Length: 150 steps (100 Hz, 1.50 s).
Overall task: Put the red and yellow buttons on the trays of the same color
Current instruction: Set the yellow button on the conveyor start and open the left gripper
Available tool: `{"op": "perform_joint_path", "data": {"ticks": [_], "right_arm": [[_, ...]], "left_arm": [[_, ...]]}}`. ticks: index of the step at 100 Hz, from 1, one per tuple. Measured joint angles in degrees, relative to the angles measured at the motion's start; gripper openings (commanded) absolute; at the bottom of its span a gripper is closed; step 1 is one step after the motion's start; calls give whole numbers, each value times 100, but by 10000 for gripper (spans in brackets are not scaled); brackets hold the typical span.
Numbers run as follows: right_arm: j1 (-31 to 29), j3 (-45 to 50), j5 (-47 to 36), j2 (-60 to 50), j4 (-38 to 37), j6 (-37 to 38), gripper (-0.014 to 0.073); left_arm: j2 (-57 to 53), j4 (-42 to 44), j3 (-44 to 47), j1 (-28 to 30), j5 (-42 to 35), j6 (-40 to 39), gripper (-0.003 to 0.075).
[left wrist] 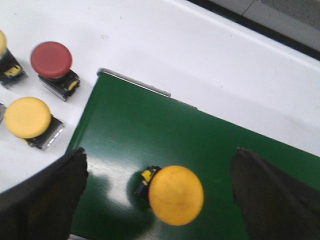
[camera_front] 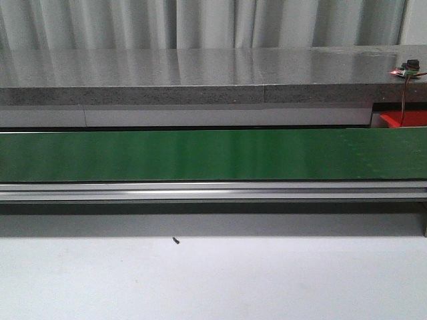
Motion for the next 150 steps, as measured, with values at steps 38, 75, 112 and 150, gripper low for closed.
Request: {"op": "perform_joint_path", "data": {"ticks": [38,75,112,150], "right_arm": [[0,0,0,0,0,0,-117],[0,0,0,0,0,0,-117],[0,0,0,0,0,0,-117],[0,0,0,0,0,0,-117]], "left_arm": [[464,439,0,987,170,4,575],[1688,570,-562,1078,144,4,566],[2746,441,-1474,1078,483,4,566],[2995,414,-1574,1078,496,4,393]]}}
